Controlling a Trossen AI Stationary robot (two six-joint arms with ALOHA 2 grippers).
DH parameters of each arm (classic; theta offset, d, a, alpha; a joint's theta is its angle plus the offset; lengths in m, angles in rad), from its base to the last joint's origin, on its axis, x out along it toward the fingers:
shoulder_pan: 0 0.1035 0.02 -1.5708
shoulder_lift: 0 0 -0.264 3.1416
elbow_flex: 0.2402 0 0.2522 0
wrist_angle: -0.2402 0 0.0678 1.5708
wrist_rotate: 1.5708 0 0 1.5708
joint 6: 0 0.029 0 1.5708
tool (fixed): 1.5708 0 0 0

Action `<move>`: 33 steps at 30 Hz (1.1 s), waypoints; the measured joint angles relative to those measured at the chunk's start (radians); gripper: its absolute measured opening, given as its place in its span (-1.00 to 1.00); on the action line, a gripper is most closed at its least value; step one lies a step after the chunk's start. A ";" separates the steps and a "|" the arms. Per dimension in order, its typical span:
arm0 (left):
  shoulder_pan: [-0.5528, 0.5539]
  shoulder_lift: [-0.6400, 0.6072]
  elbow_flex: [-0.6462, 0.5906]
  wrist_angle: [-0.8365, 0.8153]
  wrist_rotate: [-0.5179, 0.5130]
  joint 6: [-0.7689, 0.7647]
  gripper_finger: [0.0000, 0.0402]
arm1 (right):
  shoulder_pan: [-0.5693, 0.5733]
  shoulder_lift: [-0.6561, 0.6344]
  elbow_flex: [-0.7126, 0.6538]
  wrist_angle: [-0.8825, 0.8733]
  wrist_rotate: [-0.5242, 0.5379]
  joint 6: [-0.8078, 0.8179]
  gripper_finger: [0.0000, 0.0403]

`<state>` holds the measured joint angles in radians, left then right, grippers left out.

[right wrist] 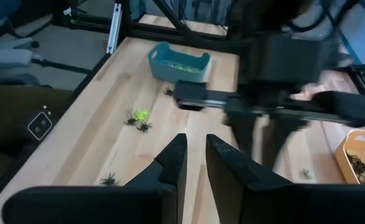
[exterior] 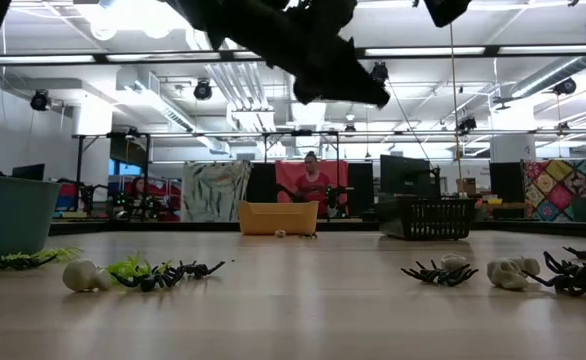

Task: Sort Halloween decoration
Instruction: Put the white skull toy into the black bin

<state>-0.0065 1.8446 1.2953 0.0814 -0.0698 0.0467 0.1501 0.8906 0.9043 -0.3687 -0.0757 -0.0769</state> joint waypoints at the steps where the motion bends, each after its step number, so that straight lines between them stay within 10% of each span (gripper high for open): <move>1: 0.013 0.000 0.000 0.034 0.008 0.009 -0.98 | 0.000 -0.004 -0.007 0.006 0.000 0.000 -0.73; 17: 0.162 0.135 0.002 0.368 0.009 -0.046 -0.98 | 0.000 0.001 -0.031 0.097 -0.001 0.006 -0.73; 33: 0.175 0.306 0.168 0.289 0.005 -0.108 -0.82 | 0.000 0.008 -0.035 0.094 0.000 0.047 -0.73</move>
<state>0.1684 2.1509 1.4635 0.3708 -0.0646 -0.0611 0.1505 0.8989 0.8696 -0.2748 -0.0761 -0.0296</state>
